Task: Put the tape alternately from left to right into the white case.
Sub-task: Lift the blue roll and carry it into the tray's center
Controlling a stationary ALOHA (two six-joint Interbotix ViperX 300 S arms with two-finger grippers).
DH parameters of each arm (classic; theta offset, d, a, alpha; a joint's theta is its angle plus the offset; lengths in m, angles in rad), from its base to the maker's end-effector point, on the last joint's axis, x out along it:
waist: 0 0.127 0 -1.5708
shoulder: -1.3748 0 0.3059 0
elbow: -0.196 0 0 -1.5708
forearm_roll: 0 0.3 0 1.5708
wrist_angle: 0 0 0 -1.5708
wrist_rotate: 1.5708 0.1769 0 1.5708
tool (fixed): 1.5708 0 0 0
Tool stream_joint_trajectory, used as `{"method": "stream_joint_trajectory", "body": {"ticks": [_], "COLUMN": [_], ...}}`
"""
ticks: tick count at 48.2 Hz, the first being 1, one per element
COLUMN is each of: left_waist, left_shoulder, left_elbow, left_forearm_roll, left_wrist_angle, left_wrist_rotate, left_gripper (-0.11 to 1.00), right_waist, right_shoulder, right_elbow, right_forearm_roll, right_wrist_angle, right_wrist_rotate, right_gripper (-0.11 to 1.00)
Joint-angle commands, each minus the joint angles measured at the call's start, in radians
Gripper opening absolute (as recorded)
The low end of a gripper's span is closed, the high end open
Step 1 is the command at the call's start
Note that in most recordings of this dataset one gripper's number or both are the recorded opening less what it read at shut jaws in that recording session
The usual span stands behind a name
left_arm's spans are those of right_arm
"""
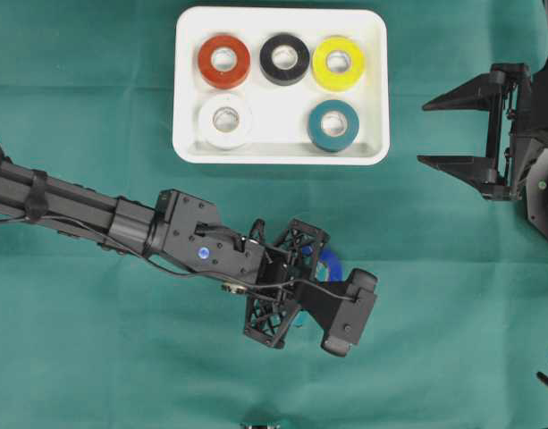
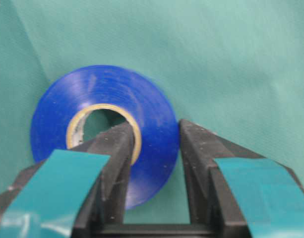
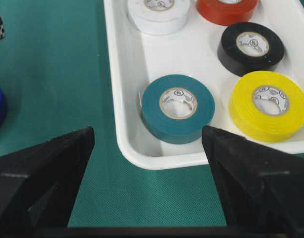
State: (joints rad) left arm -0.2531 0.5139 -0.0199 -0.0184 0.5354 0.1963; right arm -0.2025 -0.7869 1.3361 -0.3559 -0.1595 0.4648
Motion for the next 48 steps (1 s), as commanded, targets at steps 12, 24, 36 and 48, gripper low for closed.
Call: {"method": "stream_joint_trajectory", "body": {"ticks": [12,24,36,48], "left_waist": [0.015,0.046,0.103,0.206], "left_shoulder": [-0.167,-0.25,-0.244,-0.249], "left_elbow": [-0.012,-0.012,0.011,0.081], "left_forearm_roll": [0.003,0.005,0.005,0.005], "left_wrist_angle": [0.084,0.126,0.133,0.129], "left_wrist_rotate": [0.005,0.034,0.058,0.063], "left_gripper": [0.25,0.25,0.25,0.25], "right_waist": [0.002,0.0,0.0,0.002], "right_shoulder": [-0.002,-0.002,-0.002,-0.002], "right_elbow": [-0.011,-0.011,-0.011,-0.008], "right_forearm_roll": [0.003,0.005,0.005,0.003], "right_wrist_angle": [0.0,0.014,0.014,0.014], "right_wrist_rotate": [0.0,0.002,0.012,0.021], "right_gripper": [0.54,0.54,0.54,0.54]}}
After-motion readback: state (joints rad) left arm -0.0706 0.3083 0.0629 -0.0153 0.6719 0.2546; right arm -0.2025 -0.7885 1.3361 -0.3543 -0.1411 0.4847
